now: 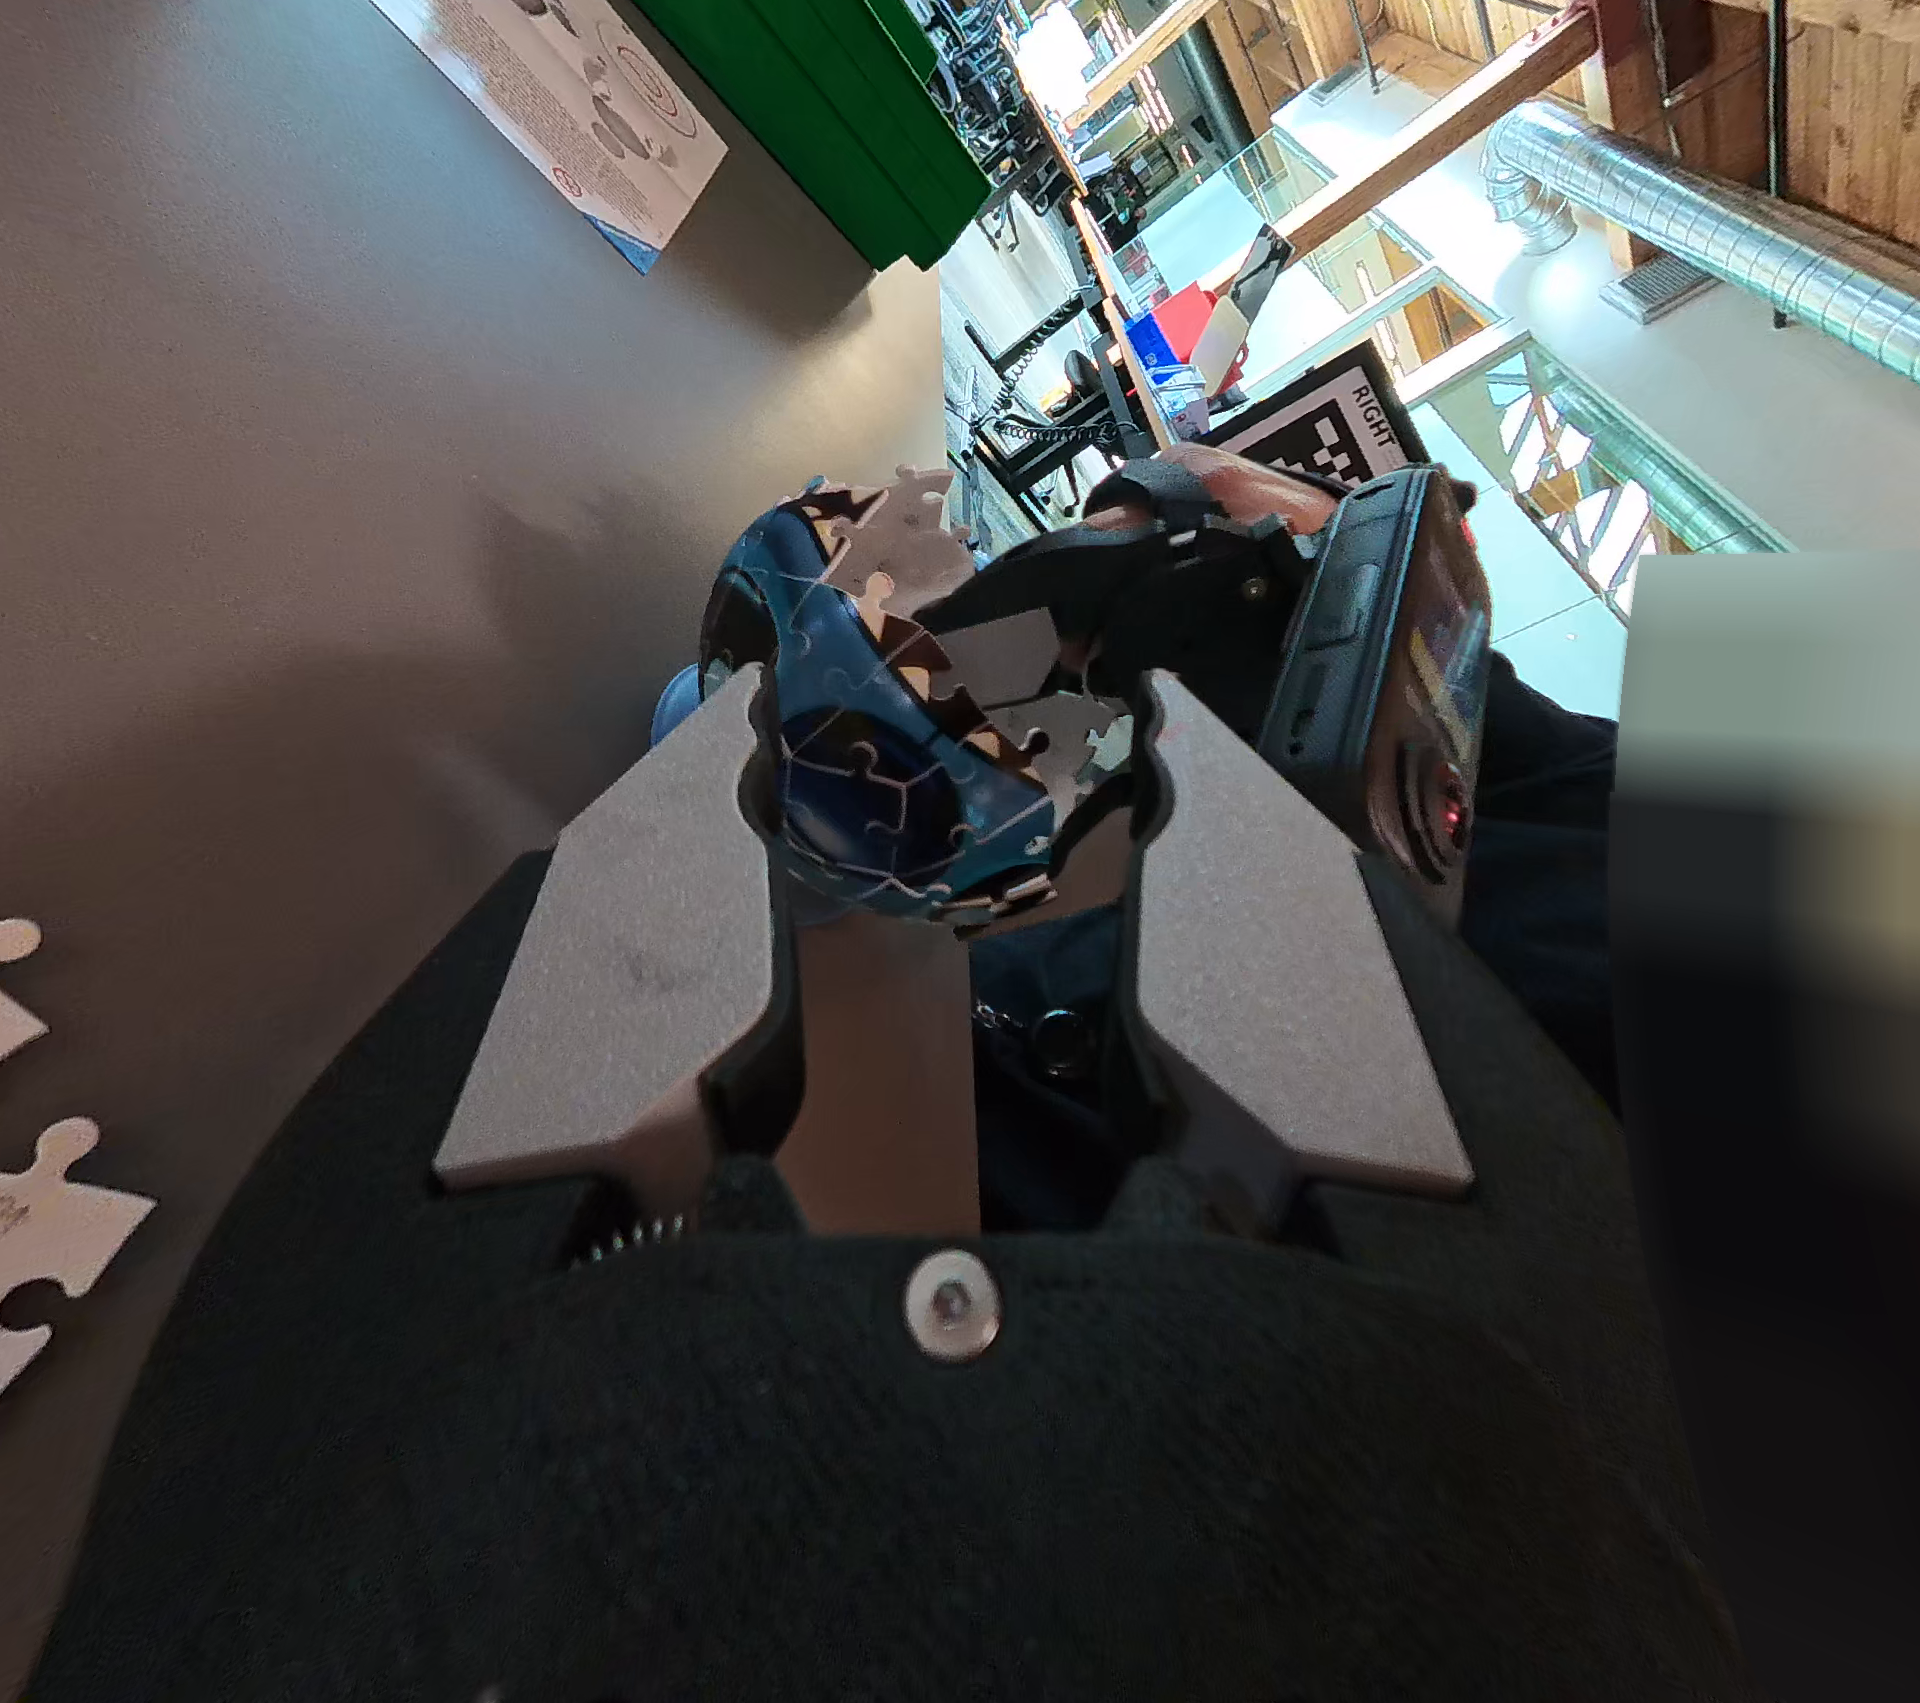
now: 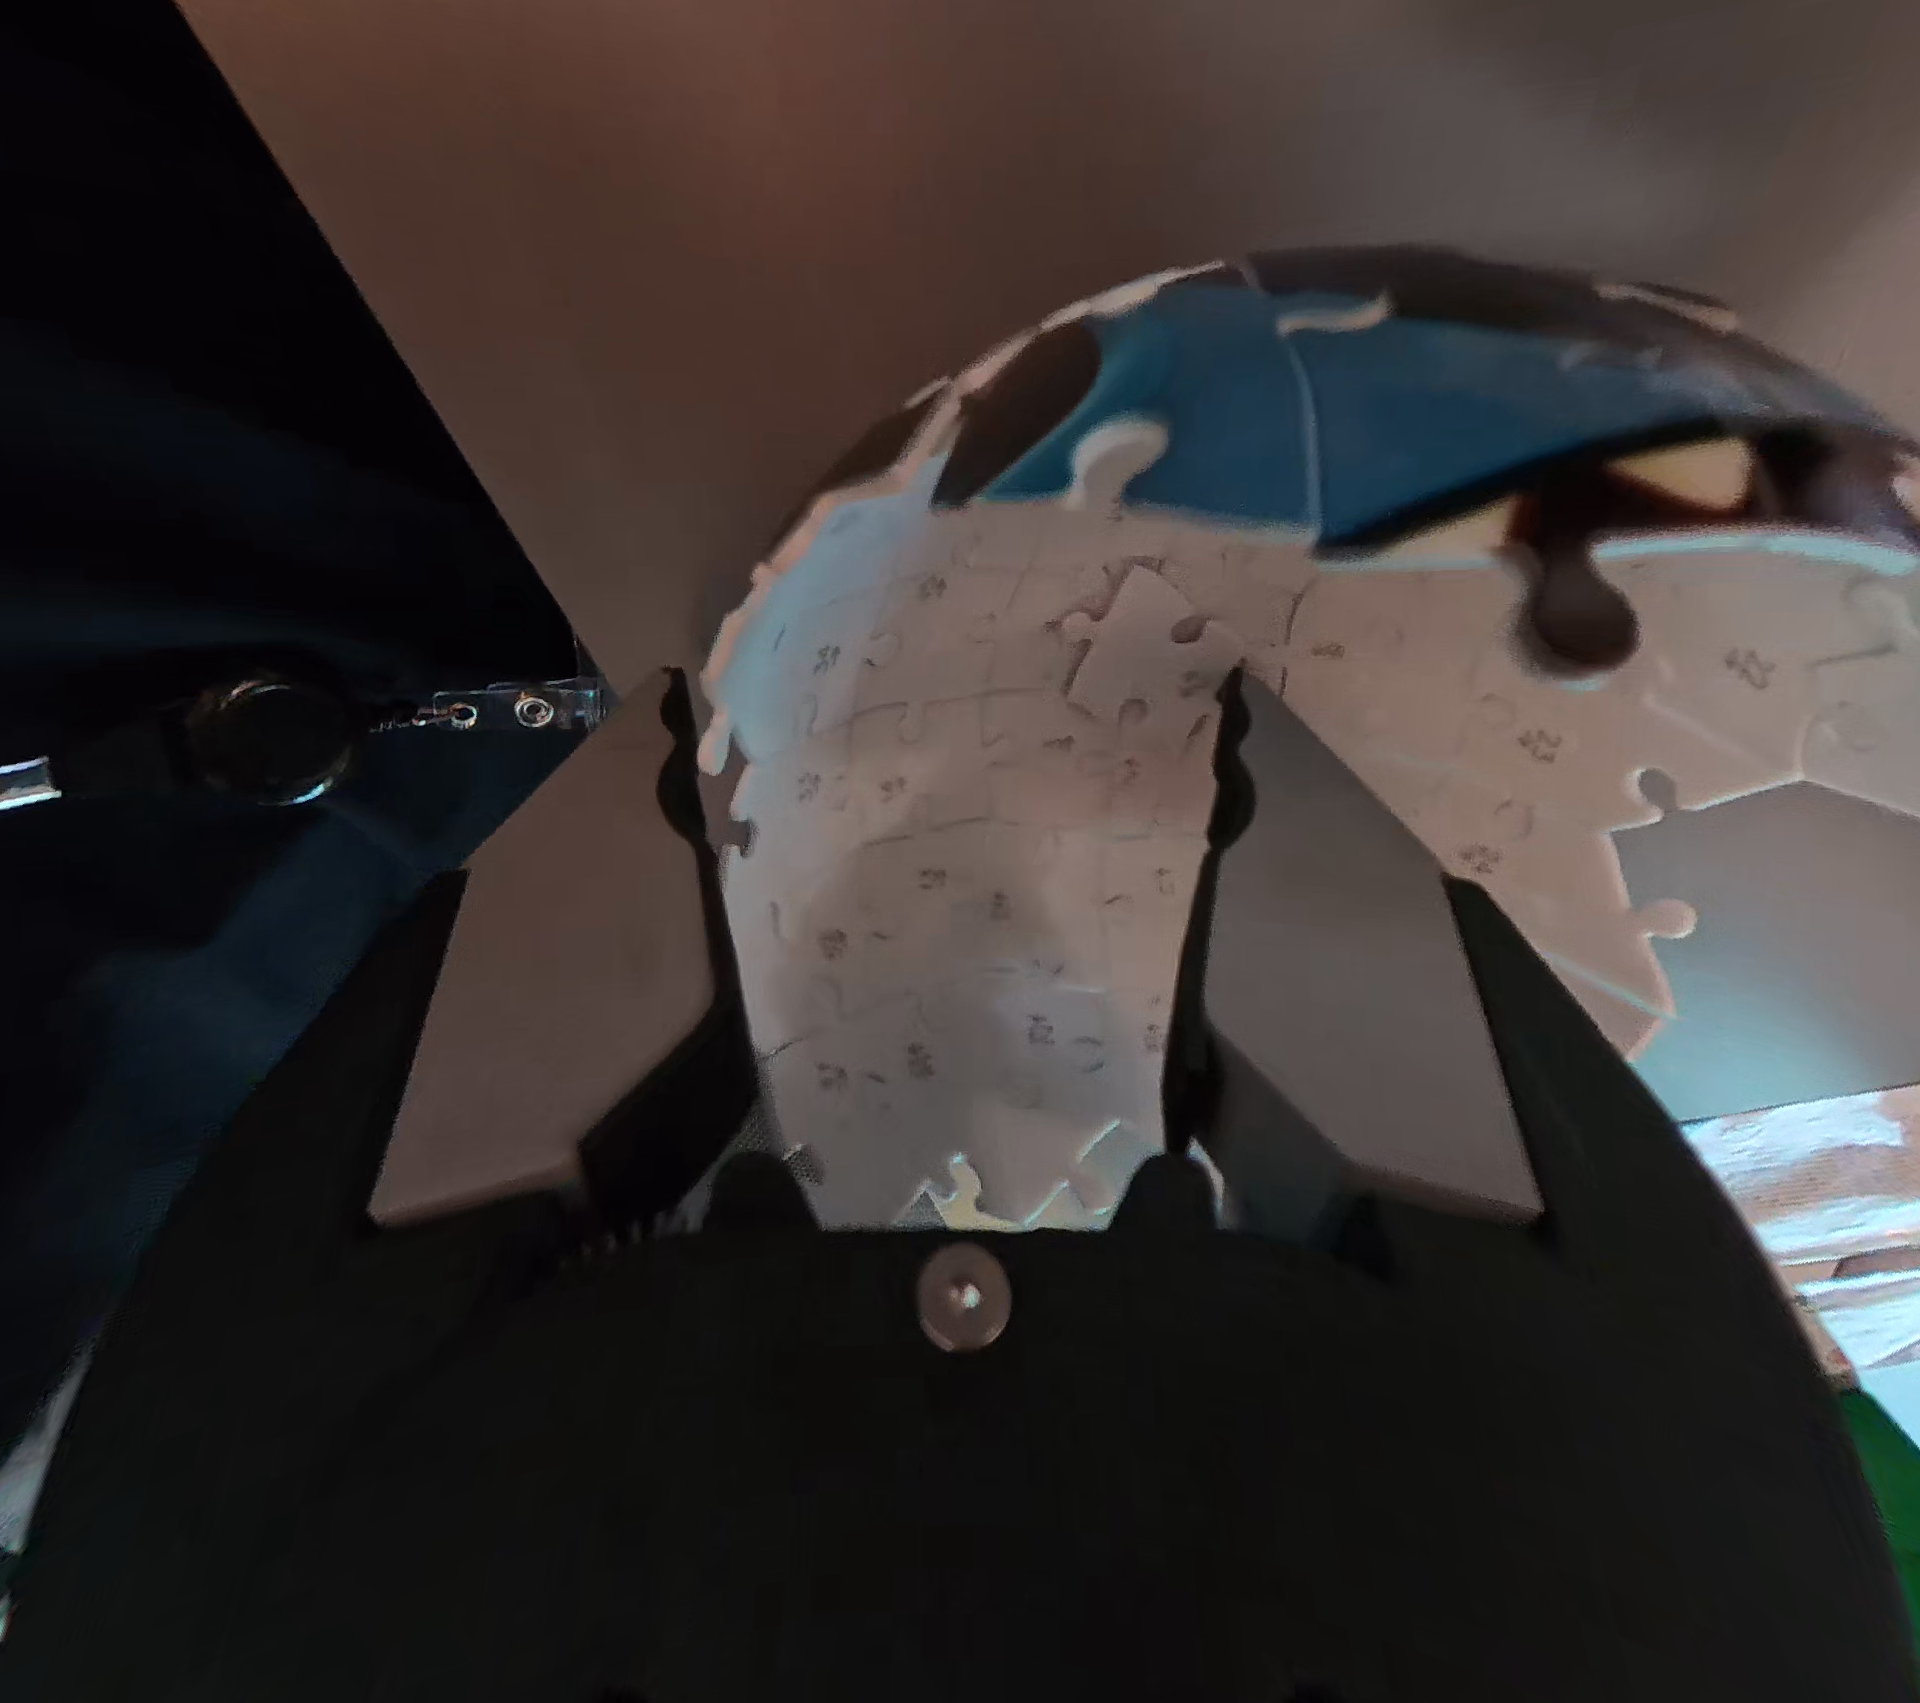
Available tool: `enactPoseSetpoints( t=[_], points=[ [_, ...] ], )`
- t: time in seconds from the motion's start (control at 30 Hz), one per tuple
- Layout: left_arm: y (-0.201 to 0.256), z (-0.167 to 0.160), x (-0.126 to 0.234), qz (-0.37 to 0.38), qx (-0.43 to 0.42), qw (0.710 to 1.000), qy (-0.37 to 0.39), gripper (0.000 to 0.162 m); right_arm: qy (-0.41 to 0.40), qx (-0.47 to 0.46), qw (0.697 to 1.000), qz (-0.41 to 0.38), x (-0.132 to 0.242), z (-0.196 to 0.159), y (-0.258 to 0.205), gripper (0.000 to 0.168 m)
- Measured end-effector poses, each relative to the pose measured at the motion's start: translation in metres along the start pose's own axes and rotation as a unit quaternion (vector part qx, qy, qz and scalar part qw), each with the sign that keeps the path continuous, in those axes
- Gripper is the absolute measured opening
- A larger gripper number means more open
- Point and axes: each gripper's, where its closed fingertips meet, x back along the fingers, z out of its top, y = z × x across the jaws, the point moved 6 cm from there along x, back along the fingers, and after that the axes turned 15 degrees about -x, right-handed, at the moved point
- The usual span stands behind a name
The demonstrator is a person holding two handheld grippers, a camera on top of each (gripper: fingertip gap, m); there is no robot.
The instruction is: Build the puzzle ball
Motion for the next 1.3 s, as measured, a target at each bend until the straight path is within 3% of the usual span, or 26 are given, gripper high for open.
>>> enactPoseSetpoints(
  t=[0.27,0.67,0.9,1.1,1.2,1.3],
  points=[
    [0.0,0.0,0.0,-0.003,-0.001,1.0,0.0,0.066,-0.004,0.046,0.998,0.039,0.009,-0.004,-0.01,0.05],
    [0.001,0.0,-0.001,-0.007,-0.002,1.0,-0.003,0.066,0.068,0.08,0.989,0.103,0.039,-0.004,-0.021,0.011],
    [0.0,-0.001,0.001,-0.007,-0.002,1.0,-0.005,0.066,0.144,0.045,0.982,0.111,0.07,-0.008,-0.013,0.037],
    [0.004,-0.005,0.013,-0.014,0.003,1.0,-0.004,0.068,0.292,-0.088,0.943,0.131,0.111,-0.042,0.023,0.065],
    [0.008,-0.011,0.023,-0.007,0.002,1.0,-0.011,0.07,0.334,-0.145,0.915,0.172,0.11,-0.069,0.038,0.074],
    [0.006,-0.018,0.033,0.026,0.001,0.999,-0.031,0.073,0.354,-0.175,0.905,0.159,0.091,-0.095,0.058,0.075]
  ],
)
